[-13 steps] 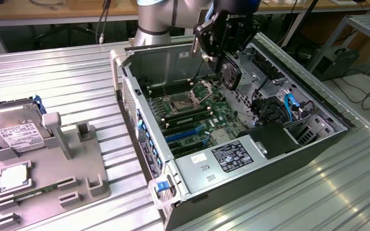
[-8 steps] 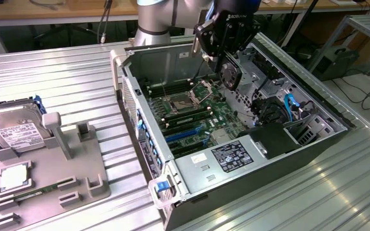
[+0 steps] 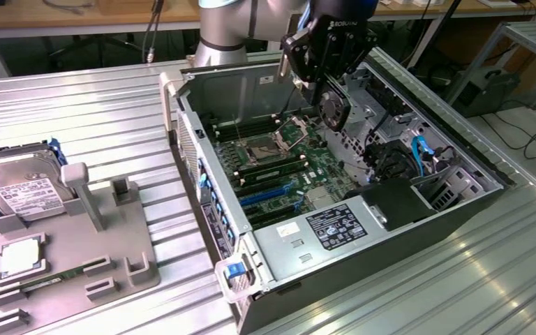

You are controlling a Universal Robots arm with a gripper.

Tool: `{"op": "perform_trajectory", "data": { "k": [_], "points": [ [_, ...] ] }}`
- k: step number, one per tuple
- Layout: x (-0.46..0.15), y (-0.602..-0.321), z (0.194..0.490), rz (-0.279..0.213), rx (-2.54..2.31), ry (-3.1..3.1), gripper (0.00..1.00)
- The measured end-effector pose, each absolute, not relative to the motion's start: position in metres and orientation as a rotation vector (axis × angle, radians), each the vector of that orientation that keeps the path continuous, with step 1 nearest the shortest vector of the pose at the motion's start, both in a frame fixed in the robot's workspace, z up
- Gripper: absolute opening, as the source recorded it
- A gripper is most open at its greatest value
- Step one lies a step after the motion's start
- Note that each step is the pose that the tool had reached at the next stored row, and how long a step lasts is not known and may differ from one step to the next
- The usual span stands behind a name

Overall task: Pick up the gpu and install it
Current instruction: 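Insert the gpu into the slot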

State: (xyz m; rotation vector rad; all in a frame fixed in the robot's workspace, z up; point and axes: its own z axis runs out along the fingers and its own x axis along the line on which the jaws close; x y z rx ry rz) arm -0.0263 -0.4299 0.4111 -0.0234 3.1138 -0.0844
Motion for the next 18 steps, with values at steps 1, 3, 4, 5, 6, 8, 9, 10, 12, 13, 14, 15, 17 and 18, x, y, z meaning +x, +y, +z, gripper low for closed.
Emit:
{"op": "perform_trajectory", "data": {
  "k": [1,3,4,5,6,8,9,10,12,13,14,15,17,18],
  "points": [
    [-0.0263,-0.4299,0.411,-0.084,-0.023,3.114,0.28],
    [-0.0263,-0.4299,0.411,-0.084,-0.04,3.113,0.28],
    [-0.0262,-0.4299,0.411,-0.084,-0.057,3.113,0.28],
    [-0.0263,-0.4299,0.4111,-0.084,-0.079,3.112,0.28],
    [-0.0263,-0.4299,0.4111,-0.083,-0.098,3.111,0.28],
    [-0.0264,-0.4299,0.4111,-0.083,-0.163,3.107,0.28],
    [-0.0264,-0.43,0.411,-0.082,-0.189,3.105,0.28],
    [-0.0264,-0.4299,0.4111,-0.082,-0.211,3.104,0.28],
    [-0.0264,-0.4299,0.4111,-0.081,-0.258,3.099,0.28],
    [-0.0264,-0.4299,0.4111,-0.081,-0.275,3.098,0.28],
    [-0.0264,-0.43,0.4111,-0.08,-0.297,3.095,0.28],
    [-0.0265,-0.4299,0.4111,-0.08,-0.318,3.093,0.28],
    [-0.0264,-0.4299,0.4111,-0.079,-0.356,3.088,0.28],
    [-0.0264,-0.4299,0.4111,-0.078,-0.377,3.085,0.28]
  ]
}}
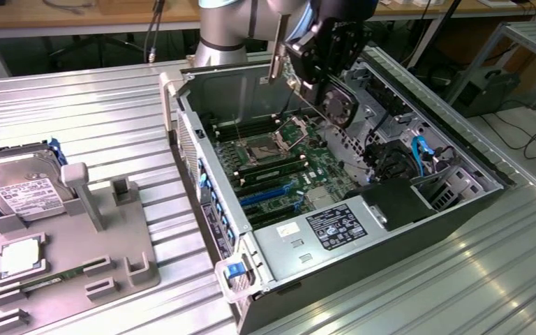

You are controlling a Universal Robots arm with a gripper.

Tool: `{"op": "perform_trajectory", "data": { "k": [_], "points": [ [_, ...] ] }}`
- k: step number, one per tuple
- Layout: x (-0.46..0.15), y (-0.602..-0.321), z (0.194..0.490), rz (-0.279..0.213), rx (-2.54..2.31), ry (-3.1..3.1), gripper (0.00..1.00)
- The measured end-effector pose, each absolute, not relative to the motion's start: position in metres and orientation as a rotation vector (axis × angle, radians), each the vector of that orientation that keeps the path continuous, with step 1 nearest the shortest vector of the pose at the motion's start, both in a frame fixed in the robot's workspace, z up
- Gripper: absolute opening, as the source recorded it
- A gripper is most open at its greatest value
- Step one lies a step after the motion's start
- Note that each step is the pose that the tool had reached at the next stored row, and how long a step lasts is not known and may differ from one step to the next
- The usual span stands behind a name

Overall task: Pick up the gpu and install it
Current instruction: 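Insert the gpu into the slot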

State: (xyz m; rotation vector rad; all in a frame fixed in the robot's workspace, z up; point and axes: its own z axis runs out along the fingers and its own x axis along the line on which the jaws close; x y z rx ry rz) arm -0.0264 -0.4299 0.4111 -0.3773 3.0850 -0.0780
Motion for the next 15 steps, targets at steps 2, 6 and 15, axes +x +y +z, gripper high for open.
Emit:
{"op": "perform_trajectory", "data": {
  "k": [2,6,15],
  "points": [
    [-0.0265,-0.4299,0.4111,-0.077,-0.42,3.079,0.28],
    [-0.0264,-0.43,0.411,-0.072,-0.608,3.044,0.28],
    [-0.0265,-0.43,0.4111,-0.068,-0.826,2.989,0.28]
  ]
}}
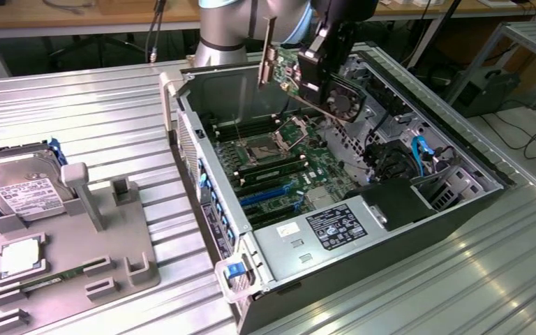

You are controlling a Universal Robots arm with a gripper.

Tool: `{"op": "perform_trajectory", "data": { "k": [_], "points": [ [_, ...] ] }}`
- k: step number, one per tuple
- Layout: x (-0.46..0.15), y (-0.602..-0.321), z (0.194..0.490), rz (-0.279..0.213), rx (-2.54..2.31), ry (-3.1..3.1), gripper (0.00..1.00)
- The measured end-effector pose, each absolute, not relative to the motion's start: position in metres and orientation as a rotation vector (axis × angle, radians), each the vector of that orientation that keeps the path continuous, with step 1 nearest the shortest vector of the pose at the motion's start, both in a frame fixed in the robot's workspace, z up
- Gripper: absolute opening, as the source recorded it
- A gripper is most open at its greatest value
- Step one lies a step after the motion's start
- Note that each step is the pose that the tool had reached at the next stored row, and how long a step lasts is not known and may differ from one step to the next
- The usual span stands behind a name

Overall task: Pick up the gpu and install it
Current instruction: 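Insert the gpu into the slot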

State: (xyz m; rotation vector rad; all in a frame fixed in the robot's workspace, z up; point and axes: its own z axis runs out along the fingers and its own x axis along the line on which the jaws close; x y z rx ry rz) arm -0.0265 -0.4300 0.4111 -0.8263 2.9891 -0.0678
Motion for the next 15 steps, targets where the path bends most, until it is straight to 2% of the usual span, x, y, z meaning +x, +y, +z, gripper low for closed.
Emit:
{"op": "perform_trajectory", "data": {
  "k": [15],
  "points": [
    [-0.0265,-0.43,0.4111,-0.059,-1.215,2.847,0.28]
  ]
}}
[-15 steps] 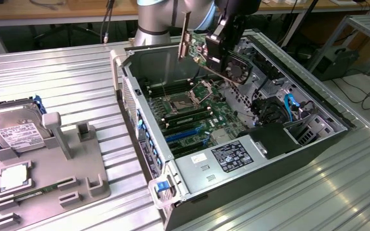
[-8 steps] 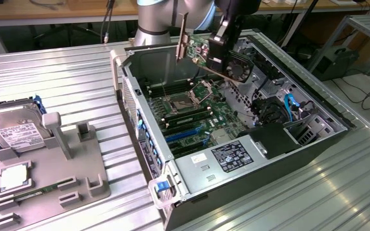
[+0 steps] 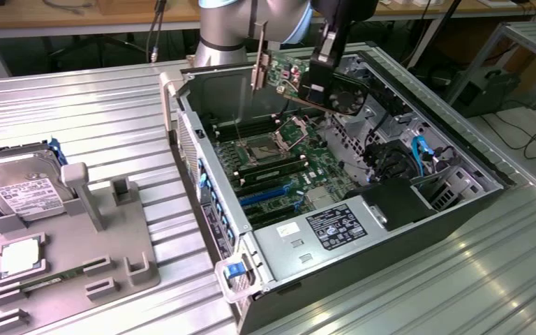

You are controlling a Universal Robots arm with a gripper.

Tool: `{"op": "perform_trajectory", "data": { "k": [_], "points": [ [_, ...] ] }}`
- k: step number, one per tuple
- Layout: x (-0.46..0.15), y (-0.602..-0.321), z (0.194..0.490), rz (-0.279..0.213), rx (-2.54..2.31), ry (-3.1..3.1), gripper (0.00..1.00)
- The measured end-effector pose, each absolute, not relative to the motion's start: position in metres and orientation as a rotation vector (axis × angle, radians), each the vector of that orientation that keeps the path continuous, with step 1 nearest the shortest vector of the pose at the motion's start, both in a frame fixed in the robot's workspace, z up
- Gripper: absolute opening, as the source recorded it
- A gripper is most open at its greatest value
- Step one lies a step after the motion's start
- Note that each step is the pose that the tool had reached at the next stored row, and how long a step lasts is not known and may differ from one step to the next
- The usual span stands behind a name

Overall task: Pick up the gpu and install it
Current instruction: 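Insert the gpu into the slot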

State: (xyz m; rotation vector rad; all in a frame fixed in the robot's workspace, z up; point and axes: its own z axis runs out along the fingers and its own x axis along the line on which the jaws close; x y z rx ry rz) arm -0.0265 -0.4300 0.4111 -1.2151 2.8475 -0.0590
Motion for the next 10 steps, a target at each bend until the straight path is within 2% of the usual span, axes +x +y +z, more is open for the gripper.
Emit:
{"op": "perform_trajectory", "data": {
  "k": [10],
  "points": [
    [-0.0265,-0.43,0.4111,-0.052,-1.467,2.723,0.28]
  ]
}}
